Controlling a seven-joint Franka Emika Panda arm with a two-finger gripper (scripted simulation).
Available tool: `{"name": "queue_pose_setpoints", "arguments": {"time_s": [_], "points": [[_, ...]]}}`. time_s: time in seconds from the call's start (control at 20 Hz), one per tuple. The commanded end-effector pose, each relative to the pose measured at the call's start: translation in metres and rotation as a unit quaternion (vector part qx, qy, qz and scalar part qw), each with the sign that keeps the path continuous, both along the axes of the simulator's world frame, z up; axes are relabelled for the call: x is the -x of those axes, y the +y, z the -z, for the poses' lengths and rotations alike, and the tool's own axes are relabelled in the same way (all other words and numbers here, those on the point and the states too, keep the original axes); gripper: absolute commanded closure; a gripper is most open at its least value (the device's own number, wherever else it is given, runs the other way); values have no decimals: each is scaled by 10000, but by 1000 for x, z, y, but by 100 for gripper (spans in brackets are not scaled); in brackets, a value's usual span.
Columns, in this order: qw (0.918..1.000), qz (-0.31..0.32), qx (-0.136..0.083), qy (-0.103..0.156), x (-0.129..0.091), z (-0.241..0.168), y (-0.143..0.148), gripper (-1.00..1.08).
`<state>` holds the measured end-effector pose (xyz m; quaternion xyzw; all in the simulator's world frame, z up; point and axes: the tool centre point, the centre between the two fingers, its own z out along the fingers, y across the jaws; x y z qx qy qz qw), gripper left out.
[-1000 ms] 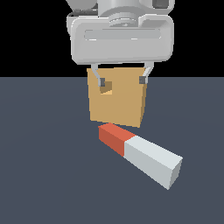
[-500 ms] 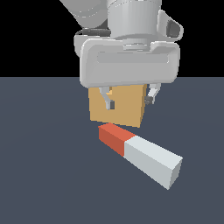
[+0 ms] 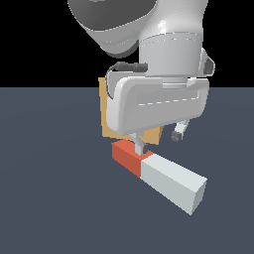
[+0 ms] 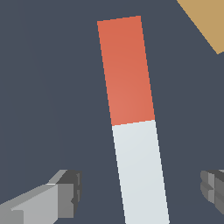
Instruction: Insert the peg into the horizontal hole in a box.
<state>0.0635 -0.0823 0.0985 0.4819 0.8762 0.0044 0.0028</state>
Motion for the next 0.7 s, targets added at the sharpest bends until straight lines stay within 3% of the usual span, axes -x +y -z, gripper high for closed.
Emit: {"name": "queue_pose_setpoints", "arguments": {"time_s": [0.0,0.65], "points": [[9997,-240,7,12,-5,8,-3,-92],[9978,-660,24,44,-15,25,-7,-92]]}}
